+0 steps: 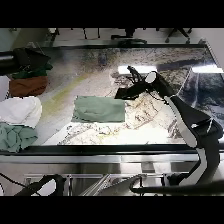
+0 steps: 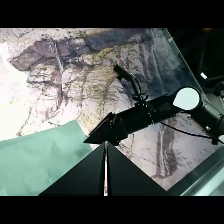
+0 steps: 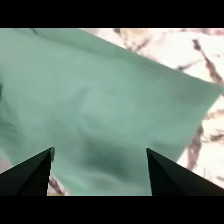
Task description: Fold the shirts.
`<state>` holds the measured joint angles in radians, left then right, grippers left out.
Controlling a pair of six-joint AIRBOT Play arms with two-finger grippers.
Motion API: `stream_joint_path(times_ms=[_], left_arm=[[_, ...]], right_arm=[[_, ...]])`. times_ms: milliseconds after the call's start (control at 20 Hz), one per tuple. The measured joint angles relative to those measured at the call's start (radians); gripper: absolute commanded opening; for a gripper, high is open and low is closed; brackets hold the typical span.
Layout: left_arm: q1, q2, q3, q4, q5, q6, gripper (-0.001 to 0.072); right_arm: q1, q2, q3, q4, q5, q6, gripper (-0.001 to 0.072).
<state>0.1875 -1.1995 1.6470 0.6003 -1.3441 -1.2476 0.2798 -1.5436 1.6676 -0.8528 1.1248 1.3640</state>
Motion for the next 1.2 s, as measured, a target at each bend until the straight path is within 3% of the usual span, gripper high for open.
stream_joint_path(times_ms=[300,350,450,700,900,1050,1200], left_arm=[[0.000,0.000,-0.001,0.000,-0.013,0.002,0.0012],[0.000,0.000,-0.001,0.000,-0.014,0.003,0.0012],[0.000,0.000,-0.001,0.000,-0.015,0.003,0.0012],[0.000,0.000,-0.001,0.000,-0.018,0.002,0.0013],[0.000,0.000,-0.001,0.000,-0.019,0.002,0.0013],[0.000,0.000,-0.001,0.000,-0.021,0.001,0.0013],[0.000,0.000,-0.001,0.000,-0.031,0.000,0.0013]], right_arm=[[-0.030,-0.098,0.001,-0.019,0.078,0.053,0.0634],[-0.030,-0.111,0.002,-0.008,0.079,0.054,0.0563],[-0.023,-0.136,0.000,0.034,0.084,0.023,0.0043],[-0.048,-0.135,0.021,0.319,0.130,-0.169,0.0017],[-0.182,-0.051,0.097,0.490,0.152,-0.248,0.0017],[-0.349,0.032,0.123,0.502,0.138,-0.241,0.0016],[-0.525,0.103,0.131,0.406,0.137,-0.190,0.0015]])
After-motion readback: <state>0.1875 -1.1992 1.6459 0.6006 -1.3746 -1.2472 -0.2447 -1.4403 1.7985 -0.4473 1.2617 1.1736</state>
